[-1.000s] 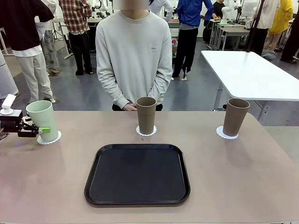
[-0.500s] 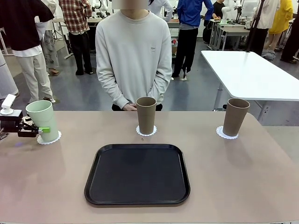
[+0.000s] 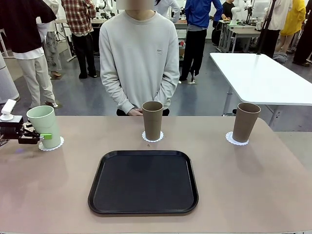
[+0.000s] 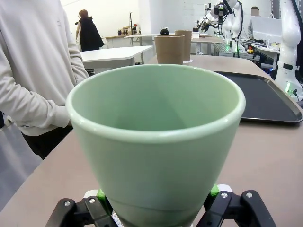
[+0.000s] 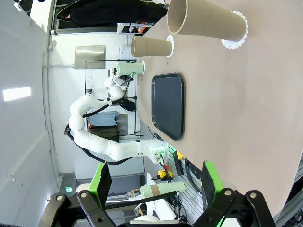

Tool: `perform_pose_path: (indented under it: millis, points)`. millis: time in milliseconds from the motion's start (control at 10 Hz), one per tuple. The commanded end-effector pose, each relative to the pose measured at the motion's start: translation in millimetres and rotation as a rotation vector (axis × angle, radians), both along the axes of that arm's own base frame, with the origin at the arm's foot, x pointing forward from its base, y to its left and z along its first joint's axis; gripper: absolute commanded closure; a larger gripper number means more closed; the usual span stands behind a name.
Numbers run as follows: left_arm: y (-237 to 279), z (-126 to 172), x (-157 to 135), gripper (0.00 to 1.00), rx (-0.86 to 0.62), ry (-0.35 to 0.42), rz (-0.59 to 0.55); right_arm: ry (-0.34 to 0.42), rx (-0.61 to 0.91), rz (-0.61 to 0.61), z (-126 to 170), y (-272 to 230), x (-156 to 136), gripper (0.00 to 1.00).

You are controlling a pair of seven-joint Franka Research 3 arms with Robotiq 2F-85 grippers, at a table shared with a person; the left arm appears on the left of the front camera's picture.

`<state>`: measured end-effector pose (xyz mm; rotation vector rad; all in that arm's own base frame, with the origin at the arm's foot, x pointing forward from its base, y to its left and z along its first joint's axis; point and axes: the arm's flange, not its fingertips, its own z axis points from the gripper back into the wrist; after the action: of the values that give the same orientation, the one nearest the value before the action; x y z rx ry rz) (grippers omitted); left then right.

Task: Place coasters on the table and set cups on them.
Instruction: Take one Reusable plastic cup from the Flat Tray and place it on a coaster set by the human.

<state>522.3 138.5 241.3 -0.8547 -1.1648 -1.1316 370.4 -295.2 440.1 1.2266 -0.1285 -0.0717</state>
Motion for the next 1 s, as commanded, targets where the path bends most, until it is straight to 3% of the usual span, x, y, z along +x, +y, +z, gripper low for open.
perform_pose_path:
  millis: [0,200,300,400,900]
  points:
    - [4.8,-0.1,2.7,0.16,-0.008,-0.014,-0.002,0.001,0.001,-0.001,0.6,0.8,0.0,0.00]
    - [5.2,-1.3,2.7,0.16,-0.009,-0.006,0.000,0.001,0.001,-0.001,0.6,0.8,0.0,0.00]
    - [5.1,-0.6,2.8,0.04,-0.006,-0.002,-0.001,0.001,0.001,-0.001,0.6,0.8,0.0,0.00]
    - [5.2,-0.1,2.4,0.00,-0.001,-0.001,-0.006,0.001,0.001,-0.001,0.6,0.8,0.0,0.00]
    - [9.0,-2.8,1.9,0.00,0.030,0.034,-0.036,0.001,0.001,-0.001,0.6,0.8,0.0,0.00]
